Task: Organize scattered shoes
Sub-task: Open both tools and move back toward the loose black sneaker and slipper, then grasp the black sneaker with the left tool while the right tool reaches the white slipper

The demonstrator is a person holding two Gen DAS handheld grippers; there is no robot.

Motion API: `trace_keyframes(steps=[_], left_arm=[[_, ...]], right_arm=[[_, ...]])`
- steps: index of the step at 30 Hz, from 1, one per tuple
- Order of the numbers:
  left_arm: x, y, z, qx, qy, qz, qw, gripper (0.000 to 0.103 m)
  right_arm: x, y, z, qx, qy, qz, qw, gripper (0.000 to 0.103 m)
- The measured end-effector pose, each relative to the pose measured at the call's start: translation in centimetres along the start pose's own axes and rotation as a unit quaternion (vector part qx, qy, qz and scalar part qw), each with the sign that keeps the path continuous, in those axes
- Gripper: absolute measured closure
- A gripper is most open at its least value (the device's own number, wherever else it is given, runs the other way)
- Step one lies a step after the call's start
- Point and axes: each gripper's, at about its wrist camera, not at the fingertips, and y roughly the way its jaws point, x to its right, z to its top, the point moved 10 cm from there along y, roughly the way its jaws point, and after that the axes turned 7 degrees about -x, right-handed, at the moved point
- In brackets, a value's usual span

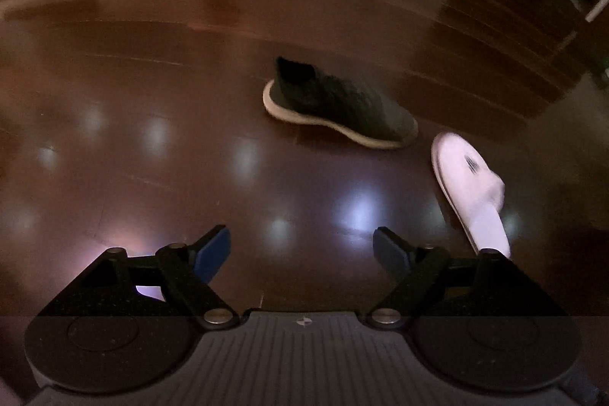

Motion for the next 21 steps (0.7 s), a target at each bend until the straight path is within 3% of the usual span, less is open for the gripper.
trace_keyframes(steps=[2, 5, 8, 12, 17, 21], left_arm=[[0.4, 2.7, 2.8, 0.007, -0.009, 0.014, 0.9998, 0.018], [0.5, 4.9, 4.7, 0.008, -0.023, 0.030, 0.9992, 0.018], [1.0, 7.5, 7.5, 0.002, -0.054, 0.035, 0.9979, 0.019], [1.7, 9.8, 10.0, -0.001, -0.060, 0.051, 0.9969, 0.019], [2.8, 13.2, 13.0, -0.010, -0.068, 0.066, 0.9955, 0.023], [3.6, 16.0, 15.0, -0.019, -0.095, 0.057, 0.9937, 0.023]], right_arm=[[-0.2, 2.4, 2.1, -0.009, -0.005, 0.026, 1.000, 0.033], [0.3, 5.7, 4.7, -0.028, 0.001, 0.051, 0.998, 0.033], [1.3, 8.5, 6.7, -0.037, 0.008, 0.056, 0.998, 0.033], [1.7, 11.9, 8.9, -0.058, 0.023, 0.063, 0.996, 0.033], [0.4, 16.2, 12.7, -0.071, -0.003, 0.070, 0.995, 0.032], [-0.8, 19.3, 15.6, -0.072, -0.038, 0.075, 0.994, 0.032]])
